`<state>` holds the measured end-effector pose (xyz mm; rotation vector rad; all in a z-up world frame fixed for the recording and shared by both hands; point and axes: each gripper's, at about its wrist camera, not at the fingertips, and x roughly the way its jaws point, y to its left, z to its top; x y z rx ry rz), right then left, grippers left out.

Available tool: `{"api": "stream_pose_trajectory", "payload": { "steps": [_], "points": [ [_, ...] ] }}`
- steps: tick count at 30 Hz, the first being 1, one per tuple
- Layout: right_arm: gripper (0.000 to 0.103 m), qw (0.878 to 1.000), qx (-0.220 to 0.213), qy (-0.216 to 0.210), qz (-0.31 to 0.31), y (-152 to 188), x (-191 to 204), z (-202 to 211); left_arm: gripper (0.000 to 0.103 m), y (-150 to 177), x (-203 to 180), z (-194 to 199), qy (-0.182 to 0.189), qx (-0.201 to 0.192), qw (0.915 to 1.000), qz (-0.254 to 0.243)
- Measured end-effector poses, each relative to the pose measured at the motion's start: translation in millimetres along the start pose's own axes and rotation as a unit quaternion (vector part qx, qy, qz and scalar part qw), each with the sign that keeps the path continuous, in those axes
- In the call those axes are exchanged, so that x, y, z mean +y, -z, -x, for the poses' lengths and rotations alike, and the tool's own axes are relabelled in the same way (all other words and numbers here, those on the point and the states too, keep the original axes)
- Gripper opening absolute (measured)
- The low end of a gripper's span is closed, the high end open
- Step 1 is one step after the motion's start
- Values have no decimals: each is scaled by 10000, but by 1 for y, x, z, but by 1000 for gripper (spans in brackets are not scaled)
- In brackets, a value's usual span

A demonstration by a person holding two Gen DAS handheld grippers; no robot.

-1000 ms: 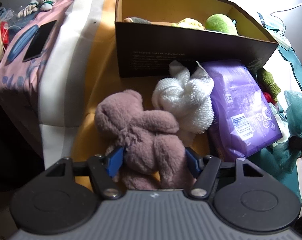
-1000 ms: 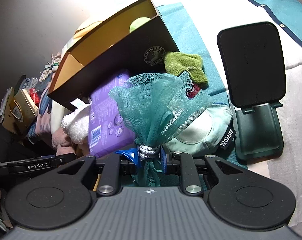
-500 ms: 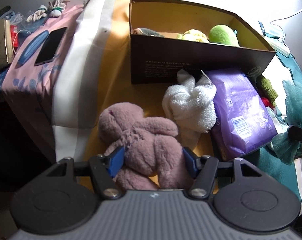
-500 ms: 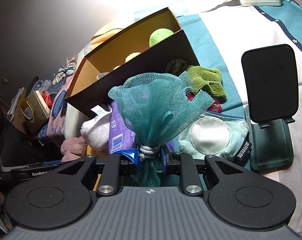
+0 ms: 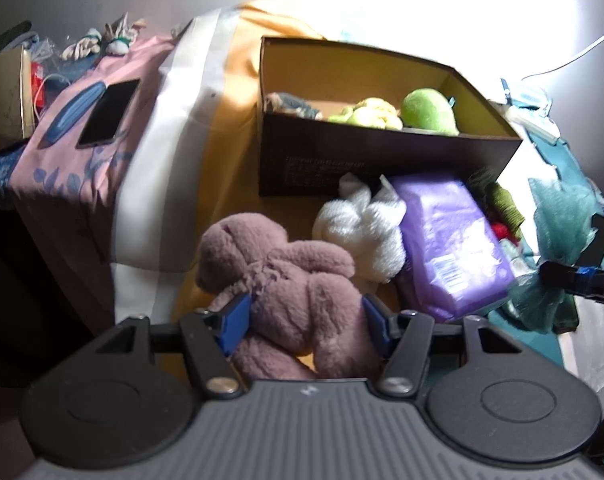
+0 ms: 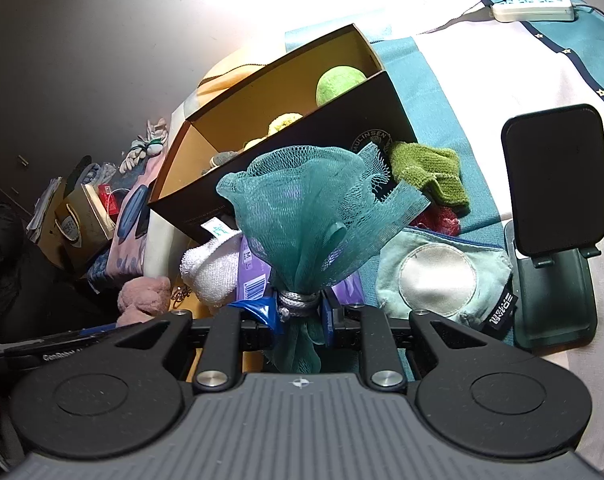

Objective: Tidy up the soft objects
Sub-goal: 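Lift the teddy bear with the left gripper while the right lifts the mesh bag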

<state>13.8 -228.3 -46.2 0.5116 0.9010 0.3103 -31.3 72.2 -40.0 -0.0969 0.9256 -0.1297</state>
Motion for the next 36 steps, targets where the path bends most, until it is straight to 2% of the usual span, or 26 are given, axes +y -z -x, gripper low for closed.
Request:
{"api": "stream_pose_trajectory", "payload": {
  "steps": [2,4,5,6,9,10,11,13,14,15,16,19,20,21,22,24,29,33,36],
  "points": [
    [2,10000,-42,-8,11,-2,0,2,56,-6,-4,8,38,-125,9999,-48],
    [2,10000,-94,-15,15,-4,0,4,47,-13,-7,15,121,-252,9996,-83],
    [2,9999,-119,-16,11,-5,0,5,11,-17,-9,19,216,-307,9992,-102],
    [2,9999,-139,-20,10,-6,-1,6,0,-22,-11,20,231,-319,9992,-112],
    [2,9998,-199,4,9,-8,-2,8,0,-31,-14,12,375,-431,9982,-194],
    [2,9998,-210,16,-2,-9,-3,8,2,-26,-11,4,361,-646,9971,-172],
    [2,9997,-224,27,-8,-9,-3,9,16,-18,-1,-6,302,-871,9957,23],
    [2,9996,-285,7,0,-9,-2,11,22,3,27,-39,669,-741,9934,568],
    [2,9996,-288,4,-9,-8,-2,12,21,16,36,-56,669,-550,9935,735],
    [2,9996,-272,14,17,-9,-2,12,23,29,41,-59,612,-692,9925,797],
    [2,9996,-272,4,92,-8,0,12,23,36,45,-59,714,-687,9912,878],
    [2,9990,-257,33,373,-10,6,12,24,35,45,-46,879,-671,9895,928],
    [2,9990,-221,17,383,-12,7,10,33,33,42,-42,878,-659,9901,871],
    [2,9990,-190,-7,392,-15,8,8,54,32,40,-38,853,-672,9907,816],
    [2,9989,-168,-32,431,-17,10,5,64,32,37,-34,807,-707,9916,722],
    [2,9984,-158,-114,525,-21,15,1,66,31,32,-31,643,-681,9943,506],
    [2,9980,-62,-301,555,-20,19,-8,68,31,43,-58,431,-157,9979,465],
    [2,9982,12,-275,524,-18,17,-11,71,26,42,-71,753,20,9959,508],
    [2,9988,-9,-240,424,-18,12,-9,77,24,30,-78,687,119,9969,367]
  ]
}}
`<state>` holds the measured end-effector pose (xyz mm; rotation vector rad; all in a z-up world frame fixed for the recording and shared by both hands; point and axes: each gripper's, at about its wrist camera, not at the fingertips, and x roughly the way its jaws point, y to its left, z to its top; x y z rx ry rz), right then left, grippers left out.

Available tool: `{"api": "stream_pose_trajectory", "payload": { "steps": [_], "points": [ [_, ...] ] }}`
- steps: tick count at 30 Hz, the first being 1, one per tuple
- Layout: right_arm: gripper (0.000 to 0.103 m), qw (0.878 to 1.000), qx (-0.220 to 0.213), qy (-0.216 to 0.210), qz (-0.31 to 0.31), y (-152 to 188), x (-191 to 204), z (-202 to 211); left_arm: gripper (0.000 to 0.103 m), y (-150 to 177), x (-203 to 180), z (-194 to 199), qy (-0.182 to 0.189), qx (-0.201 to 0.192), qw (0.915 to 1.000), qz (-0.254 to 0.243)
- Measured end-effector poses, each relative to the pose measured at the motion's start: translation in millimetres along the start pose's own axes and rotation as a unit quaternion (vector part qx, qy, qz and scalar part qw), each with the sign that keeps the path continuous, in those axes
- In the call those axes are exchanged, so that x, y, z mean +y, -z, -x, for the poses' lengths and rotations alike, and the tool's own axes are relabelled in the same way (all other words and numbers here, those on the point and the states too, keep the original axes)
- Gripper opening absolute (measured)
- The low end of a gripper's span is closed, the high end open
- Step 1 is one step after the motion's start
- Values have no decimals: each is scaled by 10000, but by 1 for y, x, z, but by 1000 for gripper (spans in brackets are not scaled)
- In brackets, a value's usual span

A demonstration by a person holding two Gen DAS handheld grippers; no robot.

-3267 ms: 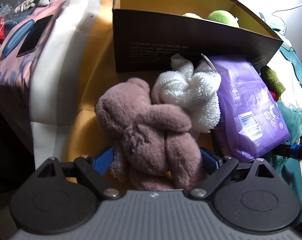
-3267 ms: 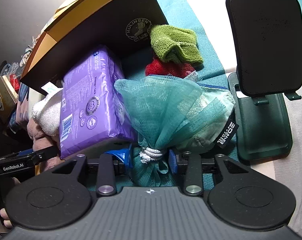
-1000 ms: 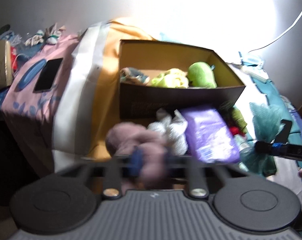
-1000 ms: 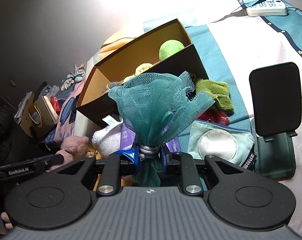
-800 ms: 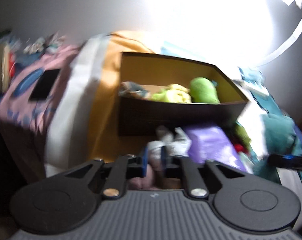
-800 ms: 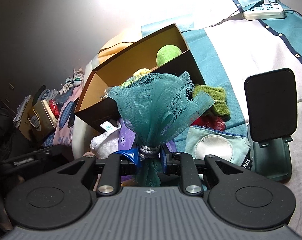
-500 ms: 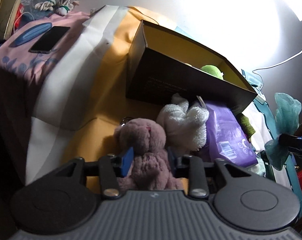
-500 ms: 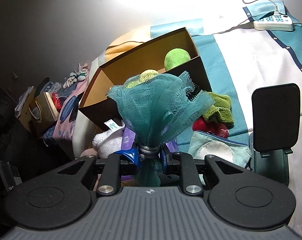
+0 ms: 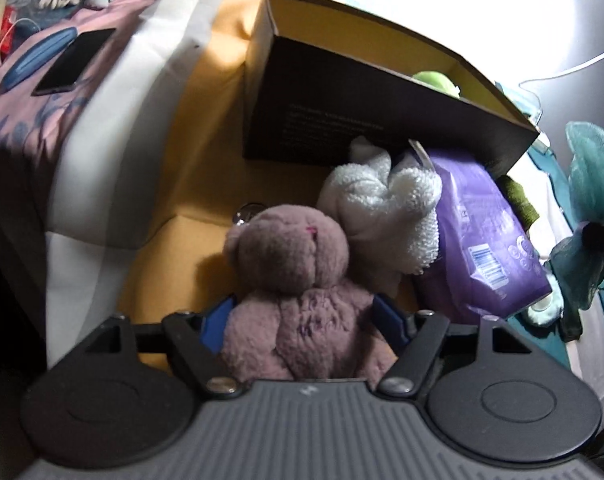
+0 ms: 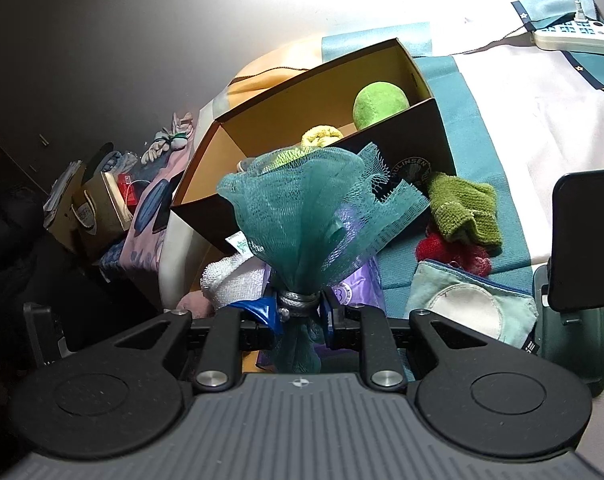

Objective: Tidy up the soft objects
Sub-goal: 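Lift the teddy bear with the left gripper while the right lifts the mesh bag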

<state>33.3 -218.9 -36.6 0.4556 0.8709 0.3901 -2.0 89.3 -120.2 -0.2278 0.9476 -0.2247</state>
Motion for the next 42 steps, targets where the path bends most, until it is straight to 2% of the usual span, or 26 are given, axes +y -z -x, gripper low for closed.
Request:
{"api": "stream_pose_trajectory", "payload": {
  "steps": [2,3,4,5,7,12,17,25,26,27,28,29,30,31,34,35,36,37,38,39,40,42],
  "points": [
    [2,10000,-29,23,-40,0,-3,3,82,1,-5,0,66,26,10000,-26],
    [2,10000,-51,30,-59,1,-4,4,93,3,-8,0,130,59,9999,-55],
    [2,9999,-68,36,-86,1,-5,5,100,5,-10,-2,185,104,9997,-81],
    [2,9999,-82,44,-117,1,-7,5,100,6,-15,-6,108,148,9997,-171],
    [2,9998,-87,73,-170,1,-9,5,92,9,-22,-11,-153,136,9990,-393],
    [2,9998,-99,76,-184,2,-10,6,74,9,-15,-3,-78,137,9996,-235],
    [2,9997,-80,76,-220,2,-12,4,69,13,-17,12,-89,37,9998,-174],
    [2,9999,-45,-31,-132,-1,-13,3,69,10,-28,52,-94,-338,9993,-155],
    [2,9999,-46,-41,-121,-2,-13,3,66,8,-31,58,-127,-398,9990,-183],
    [2,9999,-50,-51,-102,-2,-13,4,45,6,-33,65,-170,-487,9984,-214],
    [2,9999,-61,-63,-85,-3,-14,5,39,2,-34,69,-84,-458,9987,-214],
    [2,9999,-69,-77,-75,-3,-14,5,20,-2,-36,74,-73,-510,9985,-171],
    [2,9999,-77,-88,-63,-4,-14,6,9,-6,-38,76,-13,-504,9986,-166],
    [2,9999,-87,-101,-47,-5,-14,8,8,-10,-39,77,101,-517,9985,-154],
    [2,9999,-122,-111,-19,-6,-15,10,8,-12,-45,66,-9,-606,9977,-317],
    [2,9998,-141,-117,-28,-6,-16,12,9,-9,-42,59,121,-550,9981,-257],
    [2,9998,-166,-125,-39,-6,-17,14,19,-5,-37,50,199,-459,9986,-160],
    [2,9997,-189,-125,-49,-6,-17,16,26,1,-32,42,123,-409,9990,-108],
    [2,9997,-207,-123,-50,-6,-17,18,28,7,-27,36,87,-365,9993,-88],
    [2,9997,-220,-118,-51,-6,-18,20,35,13,-22,32,195,-414,9990,-29],
    [2,9997,-222,-101,-57,-5,-19,21,51,17,-16,31,398,-435,9982,74],
    [2,9997,-215,-45,-61,-5,-21,22,57,19,-14,36,459,-547,9974,125]
  ]
}}
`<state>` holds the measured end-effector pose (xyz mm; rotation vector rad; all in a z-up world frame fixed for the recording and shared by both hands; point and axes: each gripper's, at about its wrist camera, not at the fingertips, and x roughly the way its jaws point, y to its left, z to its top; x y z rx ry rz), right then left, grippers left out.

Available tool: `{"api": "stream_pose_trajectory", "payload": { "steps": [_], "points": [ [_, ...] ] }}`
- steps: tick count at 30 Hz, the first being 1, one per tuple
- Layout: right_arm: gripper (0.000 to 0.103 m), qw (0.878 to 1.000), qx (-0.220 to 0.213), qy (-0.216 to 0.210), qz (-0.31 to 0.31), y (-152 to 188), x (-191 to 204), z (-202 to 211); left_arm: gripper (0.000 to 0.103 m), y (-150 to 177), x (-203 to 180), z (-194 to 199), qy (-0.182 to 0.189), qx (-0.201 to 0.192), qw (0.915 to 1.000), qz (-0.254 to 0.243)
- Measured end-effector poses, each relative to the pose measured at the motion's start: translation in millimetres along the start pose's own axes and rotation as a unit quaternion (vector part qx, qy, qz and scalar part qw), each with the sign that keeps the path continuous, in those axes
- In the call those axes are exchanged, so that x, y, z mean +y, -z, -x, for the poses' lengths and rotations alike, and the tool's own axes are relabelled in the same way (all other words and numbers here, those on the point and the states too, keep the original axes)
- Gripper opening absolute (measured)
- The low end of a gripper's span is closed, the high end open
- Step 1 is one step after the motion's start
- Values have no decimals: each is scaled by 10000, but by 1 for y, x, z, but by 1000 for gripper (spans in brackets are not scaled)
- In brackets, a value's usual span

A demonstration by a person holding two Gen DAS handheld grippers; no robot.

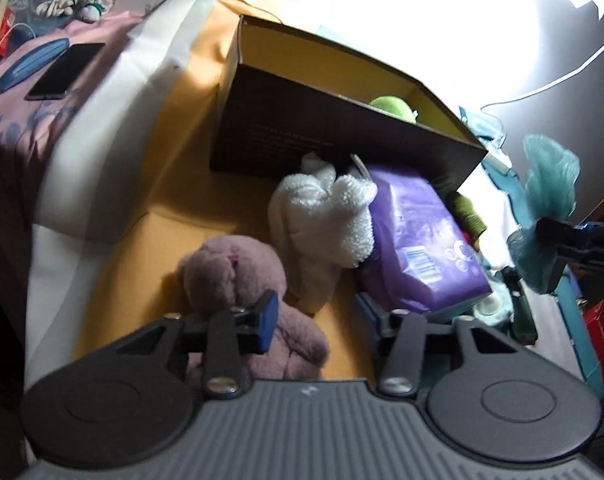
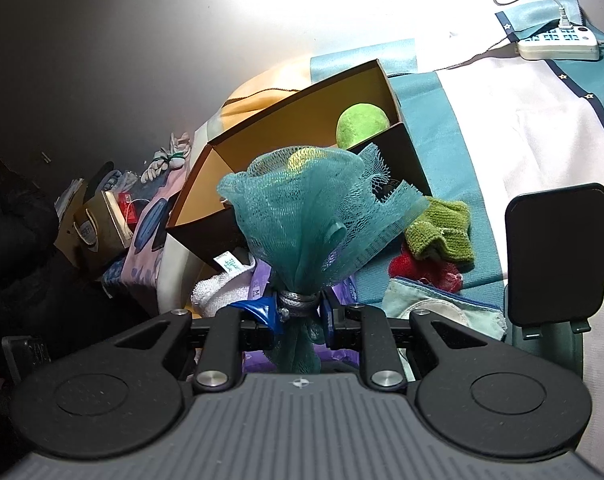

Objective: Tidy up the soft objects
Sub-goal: 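Lift the teddy bear with the left gripper while the right lifts the mesh bag, then carry the teddy bear and mesh bag over the box with both grippers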

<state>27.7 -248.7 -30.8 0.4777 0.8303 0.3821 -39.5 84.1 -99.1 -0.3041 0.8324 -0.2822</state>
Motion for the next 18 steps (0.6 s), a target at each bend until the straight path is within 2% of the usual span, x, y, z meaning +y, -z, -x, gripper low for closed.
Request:
{"api": "stream_pose_trajectory", "payload": {
  "steps": [2,4,7,10,14,17,18],
  "points": [
    [2,10000,18,26,-10,0,-1,0,54,-1,-3,8,-9,-117,9999,-53],
    [2,10000,52,48,20,0,0,-2,69,-5,-5,19,-51,-229,9996,-127],
    [2,9999,68,-7,84,-2,4,-5,75,-7,-3,37,-281,-381,9988,-162],
    [2,9999,111,-61,98,-1,6,-11,76,-5,0,29,-634,-90,9974,-332],
    [2,9997,196,-103,123,2,9,-18,78,2,4,10,-693,264,9967,-341],
    [2,9997,193,-117,107,3,10,-18,83,9,6,-5,-739,440,9959,-297],
    [2,9997,188,-112,99,4,10,-18,88,12,4,-9,-813,470,9948,-387]
  ]
}}
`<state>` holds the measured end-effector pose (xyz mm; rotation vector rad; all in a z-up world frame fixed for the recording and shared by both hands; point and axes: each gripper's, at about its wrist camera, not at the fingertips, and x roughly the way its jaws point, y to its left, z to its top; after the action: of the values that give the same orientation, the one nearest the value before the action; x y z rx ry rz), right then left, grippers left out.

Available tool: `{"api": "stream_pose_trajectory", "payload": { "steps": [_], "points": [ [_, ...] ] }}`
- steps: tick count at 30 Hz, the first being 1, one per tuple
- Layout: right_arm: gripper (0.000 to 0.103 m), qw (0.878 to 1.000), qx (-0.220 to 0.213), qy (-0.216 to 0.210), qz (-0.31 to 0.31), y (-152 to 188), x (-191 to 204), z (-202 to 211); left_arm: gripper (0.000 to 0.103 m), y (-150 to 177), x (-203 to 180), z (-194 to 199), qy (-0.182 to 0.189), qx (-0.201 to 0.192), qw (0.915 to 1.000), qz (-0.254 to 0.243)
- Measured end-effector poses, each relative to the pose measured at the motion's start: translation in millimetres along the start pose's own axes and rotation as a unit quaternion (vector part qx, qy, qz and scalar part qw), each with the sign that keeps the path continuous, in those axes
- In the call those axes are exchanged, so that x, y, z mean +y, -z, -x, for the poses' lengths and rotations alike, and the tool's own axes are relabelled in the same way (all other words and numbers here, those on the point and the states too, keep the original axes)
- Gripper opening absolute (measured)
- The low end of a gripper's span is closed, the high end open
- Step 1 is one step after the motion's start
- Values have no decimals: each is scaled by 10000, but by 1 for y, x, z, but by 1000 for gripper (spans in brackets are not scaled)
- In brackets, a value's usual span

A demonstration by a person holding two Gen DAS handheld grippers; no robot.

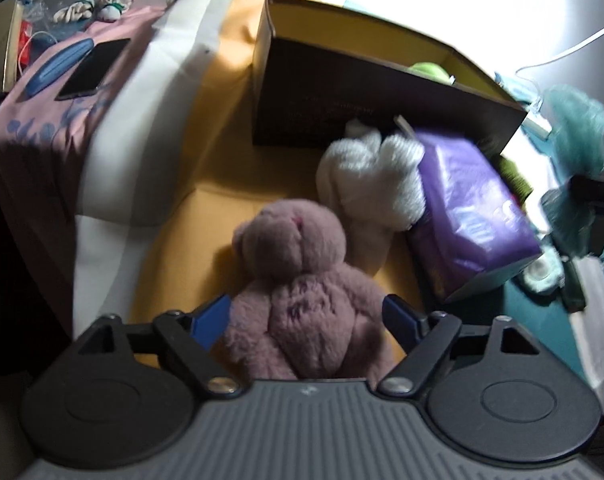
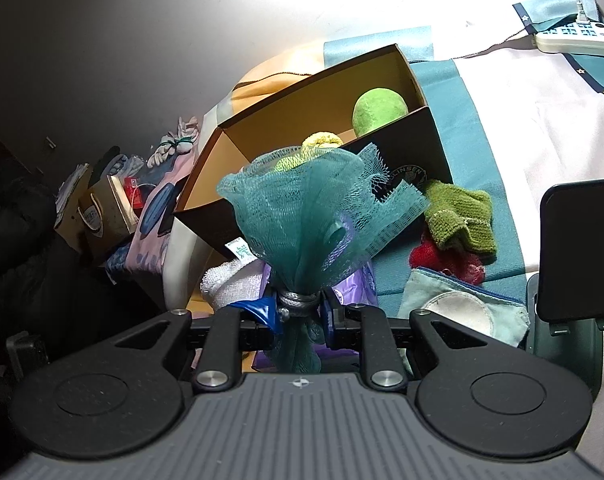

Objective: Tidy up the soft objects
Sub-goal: 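Carry the teddy bear and mesh bag over the box with both grippers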

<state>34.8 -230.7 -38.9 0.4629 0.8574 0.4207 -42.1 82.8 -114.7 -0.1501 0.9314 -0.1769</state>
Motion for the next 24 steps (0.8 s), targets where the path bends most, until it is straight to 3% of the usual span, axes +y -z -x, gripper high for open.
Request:
{"api": "stream_pose_trajectory", "payload": {
  "steps": [2,4,5,6,12,24],
  "points": [
    [2,10000,-19,18,-13,1,-1,1,100,2,-3,-7,120,101,9999,-71],
    [2,10000,-40,54,-41,3,-2,2,101,1,-10,-14,67,127,9997,-220],
    [2,9999,-51,75,-59,4,-3,3,101,0,-13,-18,-14,139,9994,-330],
    [2,9999,-61,94,-72,4,-4,3,92,0,-15,-23,-93,175,9991,-388],
    [2,9996,-119,181,-160,9,-6,6,79,2,-26,-27,-209,103,9977,-635],
    [2,9996,-144,204,-153,11,-7,5,76,-6,-41,21,-53,-359,9976,-582]
  ]
}}
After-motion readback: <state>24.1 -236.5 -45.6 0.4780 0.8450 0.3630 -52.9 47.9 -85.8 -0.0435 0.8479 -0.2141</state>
